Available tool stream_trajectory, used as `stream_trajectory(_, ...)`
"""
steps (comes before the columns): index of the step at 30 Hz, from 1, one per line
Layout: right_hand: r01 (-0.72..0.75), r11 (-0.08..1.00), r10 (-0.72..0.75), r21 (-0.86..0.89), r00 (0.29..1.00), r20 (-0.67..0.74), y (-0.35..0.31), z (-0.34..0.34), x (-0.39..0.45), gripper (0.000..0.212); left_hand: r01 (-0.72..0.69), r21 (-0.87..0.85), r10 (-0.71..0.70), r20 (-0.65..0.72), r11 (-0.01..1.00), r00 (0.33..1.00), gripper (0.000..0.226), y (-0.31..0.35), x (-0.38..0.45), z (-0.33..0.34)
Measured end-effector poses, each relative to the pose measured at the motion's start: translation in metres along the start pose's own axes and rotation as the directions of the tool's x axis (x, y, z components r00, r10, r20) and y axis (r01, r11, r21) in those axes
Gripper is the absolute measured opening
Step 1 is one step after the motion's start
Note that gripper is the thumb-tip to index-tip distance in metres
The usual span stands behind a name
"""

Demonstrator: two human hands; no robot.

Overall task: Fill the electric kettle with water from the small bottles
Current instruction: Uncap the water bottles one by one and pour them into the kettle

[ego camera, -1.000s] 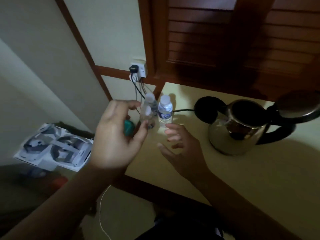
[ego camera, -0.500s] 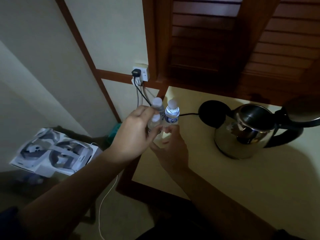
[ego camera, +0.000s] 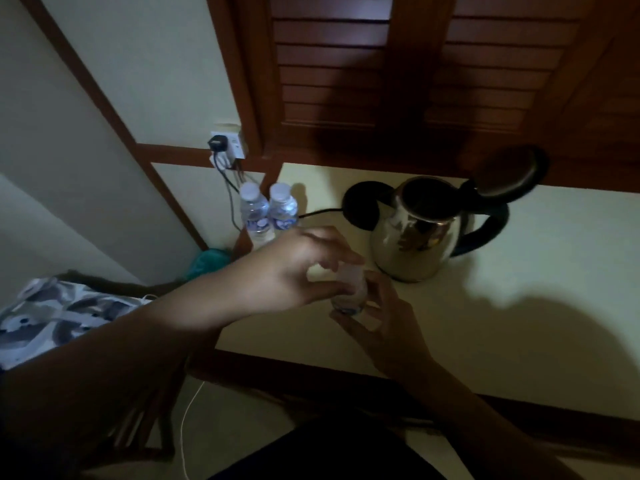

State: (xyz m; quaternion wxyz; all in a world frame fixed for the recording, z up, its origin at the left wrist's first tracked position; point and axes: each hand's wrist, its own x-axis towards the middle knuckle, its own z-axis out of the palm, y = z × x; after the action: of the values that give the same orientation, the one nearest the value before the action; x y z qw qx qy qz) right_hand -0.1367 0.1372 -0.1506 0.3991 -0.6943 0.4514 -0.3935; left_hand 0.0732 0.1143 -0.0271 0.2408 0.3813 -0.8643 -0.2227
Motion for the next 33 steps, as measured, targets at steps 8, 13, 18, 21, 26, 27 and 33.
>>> stream_trajectory(8,-0.030,0.999,0.025,-0.042,0.992,-0.126,0.027,-0.076,-0.037,0.058,-0.138,-0.017,0.138,0.260,0.990,0.956,0.033,0.031,0.081,0.053)
stream_trajectory(13,0.008,0.996,-0.020,-0.090,0.990,-0.138,0.045,-0.087,-0.038,0.060,-0.225,0.035,0.210,0.250,0.974,0.945,0.030,0.037,0.093,0.063)
stream_trajectory(18,0.004,0.995,-0.019,-0.096,0.988,-0.151,0.048,-0.085,-0.037,0.061,-0.246,0.112,0.219,0.211,0.963,0.953,0.029,0.037,0.090,0.073)
stream_trajectory(21,-0.016,0.997,0.005,-0.070,0.988,-0.156,0.050,-0.084,-0.035,0.059,-0.223,0.147,0.187,0.228,0.964,0.956,0.031,0.036,0.094,0.073)
stream_trajectory(26,-0.011,0.997,-0.008,-0.081,0.974,-0.228,0.050,-0.078,-0.034,0.053,-0.225,0.171,0.177,0.261,0.959,0.949,0.030,0.035,0.099,0.067)
stream_trajectory(27,-0.007,0.996,-0.016,-0.091,0.970,-0.244,0.049,-0.077,-0.034,0.052,-0.222,0.175,0.170,0.270,0.959,0.948,0.029,0.036,0.099,0.066)
stream_trajectory(33,0.023,0.996,-0.046,-0.083,0.958,-0.283,0.045,-0.070,-0.033,0.054,-0.120,0.245,0.073,0.194,0.962,0.978,0.040,0.044,0.090,0.070)
